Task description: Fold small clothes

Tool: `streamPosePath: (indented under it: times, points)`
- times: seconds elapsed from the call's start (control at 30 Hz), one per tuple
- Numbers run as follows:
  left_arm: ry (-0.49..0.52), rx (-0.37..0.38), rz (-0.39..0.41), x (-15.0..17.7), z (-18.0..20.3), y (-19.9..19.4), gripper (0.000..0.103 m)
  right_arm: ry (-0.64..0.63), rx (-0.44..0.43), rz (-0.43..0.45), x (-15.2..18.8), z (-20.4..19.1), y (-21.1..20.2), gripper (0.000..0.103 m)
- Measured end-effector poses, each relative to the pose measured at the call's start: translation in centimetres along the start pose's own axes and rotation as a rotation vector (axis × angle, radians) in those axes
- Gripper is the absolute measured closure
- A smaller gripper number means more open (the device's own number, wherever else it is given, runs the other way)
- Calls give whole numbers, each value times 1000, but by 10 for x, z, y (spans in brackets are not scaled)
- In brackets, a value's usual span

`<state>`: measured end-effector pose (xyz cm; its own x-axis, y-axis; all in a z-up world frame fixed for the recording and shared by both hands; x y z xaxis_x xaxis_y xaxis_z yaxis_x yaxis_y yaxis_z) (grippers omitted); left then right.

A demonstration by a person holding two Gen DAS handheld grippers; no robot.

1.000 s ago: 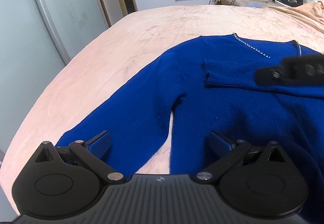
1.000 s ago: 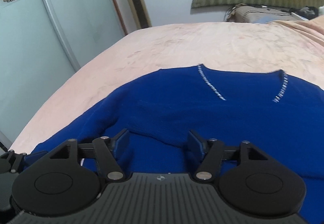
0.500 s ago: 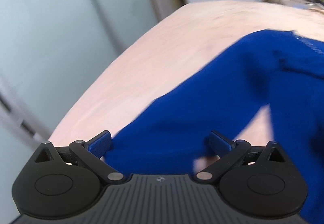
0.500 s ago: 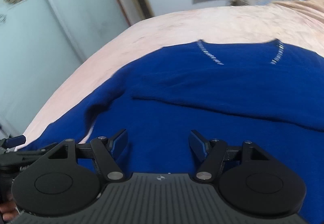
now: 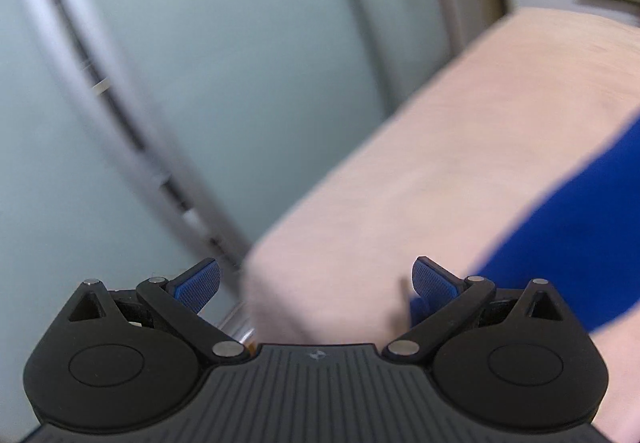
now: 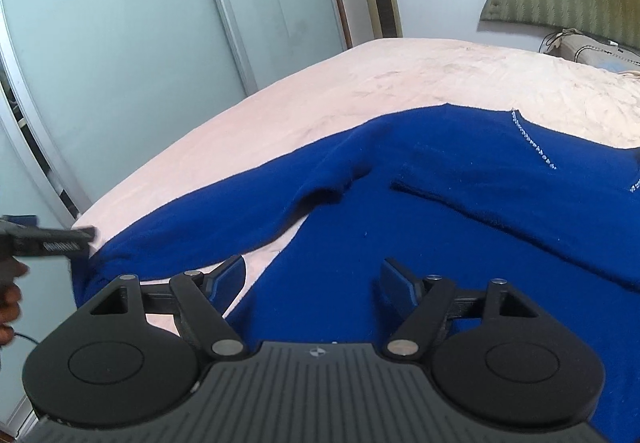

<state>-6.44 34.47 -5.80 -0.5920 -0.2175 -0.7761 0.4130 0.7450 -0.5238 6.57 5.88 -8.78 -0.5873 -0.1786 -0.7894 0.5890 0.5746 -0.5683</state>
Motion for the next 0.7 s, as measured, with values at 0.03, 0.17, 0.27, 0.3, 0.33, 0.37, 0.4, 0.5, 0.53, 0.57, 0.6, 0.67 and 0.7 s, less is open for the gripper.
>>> streamPosePath:
  times: [0.03,0.17,0.27,0.3,0.33,0.37,0.4,0.5,0.53,0.57,0.6,0.67,0.7]
  points:
    - [-22,-15,-4,-1,-9,1,0,5,0,0,0,1,0,26]
    - [-52,36,2,-7,-20,-9,0,10,-8,4,0,-1,1,26]
    - [24,-36,65,-16,-24,-17,0,5,-16,3,2,-4,1,26]
    - [40,-101,75,-17,-27,-22,0,3,-19,2,3,-4,0,26]
    - [37,-152,74,-19,-38,-21,0,0,-23,4,3,-4,0,26]
    - [10,-159,68,-20,-46,-19,0,-2,-26,7,3,-3,-1,25]
    - [-29,-120,59,-20,-49,-18,0,-1,-27,10,4,-3,-1,25]
    - [-95,20,10,-11,-39,-22,0,11,-30,10,5,-1,0,25]
    - [-84,80,-10,-6,-27,-23,0,11,-31,11,5,-2,1,25]
    - [-73,124,-25,-2,-16,-23,0,1,-35,15,5,-4,2,25]
    - [-68,163,-37,3,-6,-21,0,-19,-42,20,5,-8,2,25]
    - [-60,223,-55,11,9,-19,0,-104,-57,31,5,-22,0,25]
    - [-58,250,-57,15,13,-16,0,-148,-62,33,5,-29,-1,25]
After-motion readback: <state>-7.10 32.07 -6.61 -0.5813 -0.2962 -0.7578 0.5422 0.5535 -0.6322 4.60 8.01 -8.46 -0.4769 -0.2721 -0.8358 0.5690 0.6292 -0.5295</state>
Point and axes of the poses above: each gripper's, at about its wrist camera, not at the fingertips, and y roughly the way its jaws point, z to its right, x to its underside, the point moved 10 cm from there along y, roughly the way its jaws point, and after that the axes turned 6 degrees about z, right-handed, at the moved point
